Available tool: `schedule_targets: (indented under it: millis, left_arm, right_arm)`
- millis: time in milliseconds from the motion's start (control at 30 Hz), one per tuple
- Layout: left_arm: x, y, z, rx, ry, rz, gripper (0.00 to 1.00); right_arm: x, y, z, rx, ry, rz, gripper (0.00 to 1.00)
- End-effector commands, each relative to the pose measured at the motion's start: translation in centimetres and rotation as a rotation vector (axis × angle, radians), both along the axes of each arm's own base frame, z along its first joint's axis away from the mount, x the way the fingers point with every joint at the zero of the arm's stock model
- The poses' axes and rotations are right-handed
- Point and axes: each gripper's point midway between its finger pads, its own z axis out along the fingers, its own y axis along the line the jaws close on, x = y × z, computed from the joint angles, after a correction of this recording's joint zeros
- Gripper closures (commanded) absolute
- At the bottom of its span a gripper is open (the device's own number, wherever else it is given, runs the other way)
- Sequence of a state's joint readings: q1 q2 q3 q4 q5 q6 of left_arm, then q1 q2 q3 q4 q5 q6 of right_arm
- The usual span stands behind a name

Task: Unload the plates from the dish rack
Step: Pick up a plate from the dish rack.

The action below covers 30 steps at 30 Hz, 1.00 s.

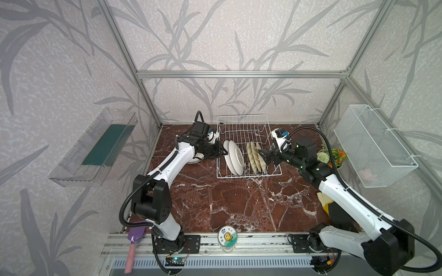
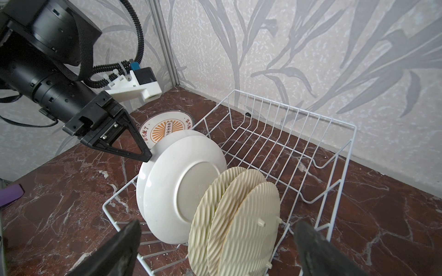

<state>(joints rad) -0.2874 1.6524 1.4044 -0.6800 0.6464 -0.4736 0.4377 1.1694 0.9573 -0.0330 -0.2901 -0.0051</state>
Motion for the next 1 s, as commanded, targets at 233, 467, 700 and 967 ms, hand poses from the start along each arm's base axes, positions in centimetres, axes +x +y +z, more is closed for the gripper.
schedule_targets:
  millis: [233,467,700,967]
  left_arm:
    - [0.7,-0.7,-2.0,0.000,0.056,-0.010,0.77]
    - [1.2,-0.9,-1.8,-0.008,0.055,0.001,0.83]
    - [1.1,-1.3,-1.8,-0.046,0.078,0.020,0.91]
    - [1.3,-1.5,-1.5,-0.067,0.077,0.028,0.97]
  right_arm:
    - [-0.7,0.2,-0.6,-0.016,0.000,0.032,0.01]
    - [-0.4,0.6,-1.1,-0.020,0.010,0.043,0.01]
    - [-0.2,0.5,-1.5,-0.034,0.013,0.036,0.01]
    - [0.0,0.5,-1.6,-0.034,0.013,0.029,0.01]
